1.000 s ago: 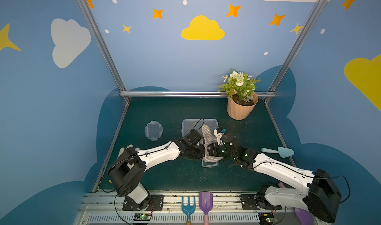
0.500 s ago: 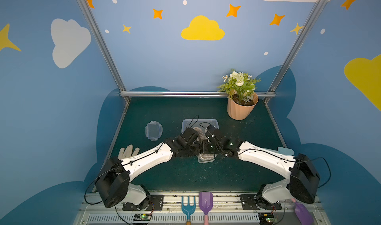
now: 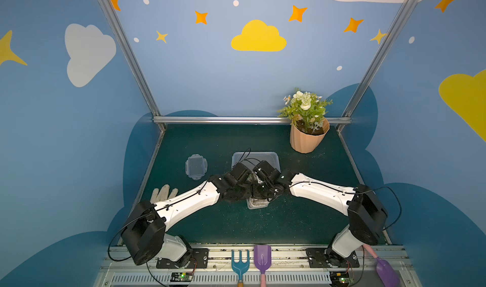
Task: Wipe the insides of the lunch boxes
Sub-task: Wipe the dirt inside the lunch box.
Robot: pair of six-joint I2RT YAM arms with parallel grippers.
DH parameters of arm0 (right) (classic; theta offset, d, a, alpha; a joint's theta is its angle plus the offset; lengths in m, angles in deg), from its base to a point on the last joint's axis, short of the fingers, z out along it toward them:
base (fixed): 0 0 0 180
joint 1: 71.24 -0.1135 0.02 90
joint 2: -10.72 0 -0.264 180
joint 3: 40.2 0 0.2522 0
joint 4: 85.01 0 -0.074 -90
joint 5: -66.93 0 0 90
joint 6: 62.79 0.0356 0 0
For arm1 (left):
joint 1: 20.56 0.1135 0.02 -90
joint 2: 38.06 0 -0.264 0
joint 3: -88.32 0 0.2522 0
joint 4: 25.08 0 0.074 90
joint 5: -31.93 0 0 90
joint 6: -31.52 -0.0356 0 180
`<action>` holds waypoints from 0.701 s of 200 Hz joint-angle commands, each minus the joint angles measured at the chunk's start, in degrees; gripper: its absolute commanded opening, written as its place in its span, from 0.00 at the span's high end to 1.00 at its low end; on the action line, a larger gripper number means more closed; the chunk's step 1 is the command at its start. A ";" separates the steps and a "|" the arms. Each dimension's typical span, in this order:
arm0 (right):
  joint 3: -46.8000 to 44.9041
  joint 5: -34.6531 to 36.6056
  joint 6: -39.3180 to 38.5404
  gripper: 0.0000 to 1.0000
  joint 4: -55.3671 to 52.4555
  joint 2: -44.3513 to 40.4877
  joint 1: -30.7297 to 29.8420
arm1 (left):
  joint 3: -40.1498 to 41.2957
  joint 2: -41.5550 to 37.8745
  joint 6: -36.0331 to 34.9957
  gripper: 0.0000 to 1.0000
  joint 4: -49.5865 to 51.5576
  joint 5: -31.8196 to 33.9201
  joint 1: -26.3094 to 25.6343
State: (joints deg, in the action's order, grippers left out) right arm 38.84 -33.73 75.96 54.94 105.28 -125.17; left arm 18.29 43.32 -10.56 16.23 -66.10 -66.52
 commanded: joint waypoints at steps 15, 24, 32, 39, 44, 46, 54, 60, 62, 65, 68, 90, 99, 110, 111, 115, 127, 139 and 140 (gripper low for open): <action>-6.93 -10.29 9.36 1.00 19.81 2.49 1.78 | -5.65 -2.13 3.61 0.95 -28.54 -10.97 -4.14; -5.95 -7.27 9.50 1.00 20.78 1.77 2.56 | -5.46 -1.73 4.05 0.95 -29.05 -11.58 -5.13; -4.55 -3.35 8.71 1.00 20.61 1.07 2.77 | -5.34 -1.35 4.49 0.95 -29.66 -12.14 -5.90; -3.31 0.23 7.97 1.00 20.53 0.53 2.77 | -5.34 -0.89 5.00 0.95 -30.16 -12.50 -6.59; -2.52 2.48 7.58 1.00 20.74 0.31 2.75 | -5.27 -0.56 5.38 0.95 -30.64 -12.92 -7.12; -2.21 3.32 7.41 1.00 21.03 0.28 2.75 | -5.32 -0.42 5.53 0.95 -30.85 -13.03 -7.28; -1.02 6.89 6.70 1.00 21.83 -0.03 2.69 | -5.38 0.25 6.31 0.95 -31.36 -13.87 -7.88; -0.21 9.46 6.01 1.00 22.24 -0.08 2.61 | -5.43 0.80 6.83 0.95 -31.64 -14.46 -8.34; 0.12 10.25 5.79 1.00 22.44 -0.08 2.63 | -5.47 0.93 7.01 0.95 -31.67 -14.60 -8.42; 0.64 11.31 5.42 1.00 22.66 -0.04 2.61 | -5.47 1.21 7.25 0.95 -31.80 -14.90 -8.56; 1.04 12.37 4.96 1.00 22.81 0.00 2.60 | -5.44 1.49 7.53 0.95 -31.97 -15.20 -8.69; 3.81 21.80 1.26 1.00 21.89 -0.03 2.11 | -5.34 2.01 8.25 0.95 -31.22 -15.64 -9.15; 4.39 26.17 -0.58 1.00 20.85 -0.37 1.67 | -5.54 1.48 7.95 0.95 -29.59 -14.83 -9.15; 4.68 31.38 -2.61 1.00 19.49 -0.84 1.22 | -5.80 0.87 7.72 0.95 -27.73 -13.87 -9.15; 4.68 31.79 -2.78 1.00 19.33 -0.95 1.21 | -5.79 0.83 7.71 0.95 -27.51 -13.82 -9.15; 4.69 33.36 -3.48 1.00 18.78 -1.15 1.07 | -5.99 0.67 7.71 0.95 -26.58 -13.46 -9.15; 4.91 38.60 -5.10 1.00 15.99 -1.68 0.60 | -6.02 -0.18 7.63 0.95 -24.21 -11.97 -9.10; 5.57 43.66 -6.88 1.00 12.00 -1.79 0.16 | -5.63 -1.25 7.87 0.95 -22.63 -10.08 -8.89; 5.61 44.08 -6.99 1.00 11.50 -1.77 0.11 | -5.62 -1.33 7.93 0.95 -22.46 -9.86 -8.85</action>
State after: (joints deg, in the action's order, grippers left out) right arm 40.35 -8.70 68.58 57.46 100.41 -123.07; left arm 17.90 45.97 -0.68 3.79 -62.96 -67.83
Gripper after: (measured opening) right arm 0.048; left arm 0.070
